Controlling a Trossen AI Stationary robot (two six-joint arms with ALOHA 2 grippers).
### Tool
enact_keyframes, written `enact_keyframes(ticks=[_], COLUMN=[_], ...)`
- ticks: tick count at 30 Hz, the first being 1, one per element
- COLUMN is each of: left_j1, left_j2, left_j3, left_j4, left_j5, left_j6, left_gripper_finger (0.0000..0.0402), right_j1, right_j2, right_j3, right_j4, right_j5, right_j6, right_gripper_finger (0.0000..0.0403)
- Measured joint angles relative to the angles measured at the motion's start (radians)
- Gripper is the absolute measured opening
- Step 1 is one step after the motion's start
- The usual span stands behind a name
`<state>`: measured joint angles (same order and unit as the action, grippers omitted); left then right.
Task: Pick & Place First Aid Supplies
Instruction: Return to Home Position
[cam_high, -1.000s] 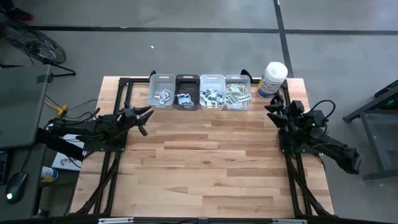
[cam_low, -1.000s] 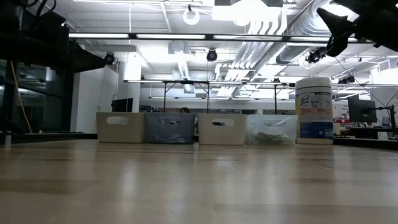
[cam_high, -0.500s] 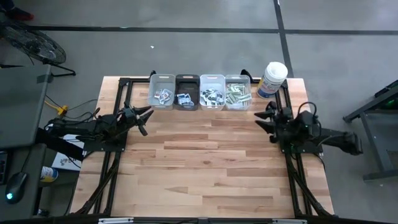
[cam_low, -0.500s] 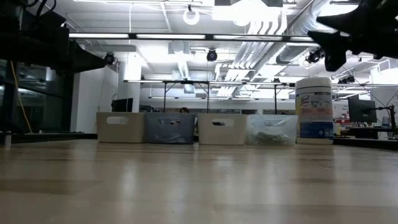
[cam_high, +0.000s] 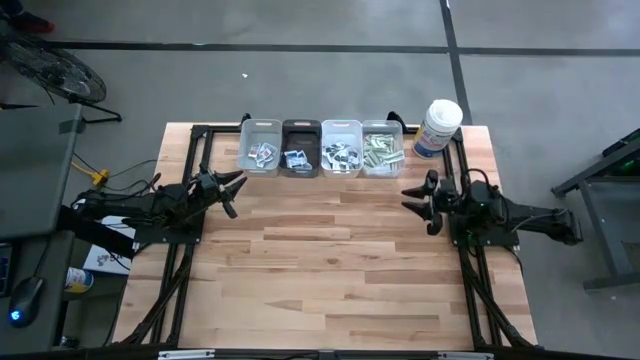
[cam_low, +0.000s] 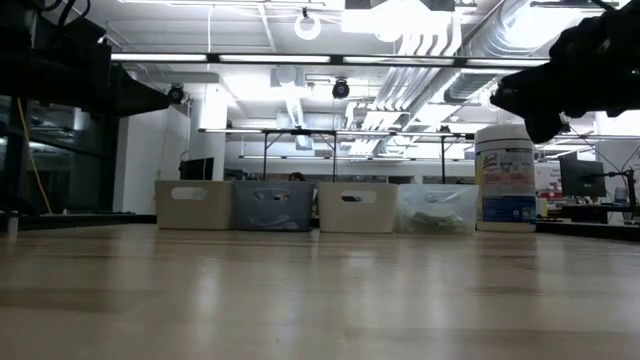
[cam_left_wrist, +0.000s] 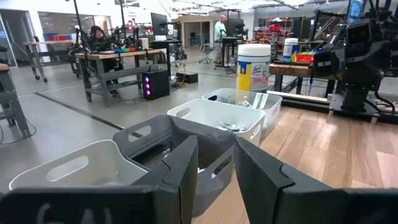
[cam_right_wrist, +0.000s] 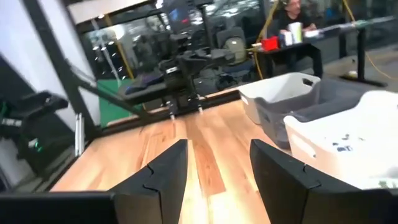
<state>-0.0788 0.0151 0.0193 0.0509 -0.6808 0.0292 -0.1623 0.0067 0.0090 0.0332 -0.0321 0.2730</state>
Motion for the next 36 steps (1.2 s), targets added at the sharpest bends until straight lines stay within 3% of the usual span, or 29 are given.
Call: enact_keyframes(ticks=[7,36], left_j1=[0.0,0.0], left_j2=[0.0,0.0], left_j3=[0.0,0.0], left_j4=[0.0,-0.001], left_j5=[0.0,0.0], left_j6=[0.0,0.0], left_gripper_finger=[0.0101,0.0101], right_j1=[0.0,0.0], right_j2=[0.0,0.0], right_j3=[0.0,0.0], right_j4=[0.003,0.001], right_j5=[-0.029,-0.03], right_j6=[-0.099,-0.099], right_gripper_finger=[0.0168,0.0168])
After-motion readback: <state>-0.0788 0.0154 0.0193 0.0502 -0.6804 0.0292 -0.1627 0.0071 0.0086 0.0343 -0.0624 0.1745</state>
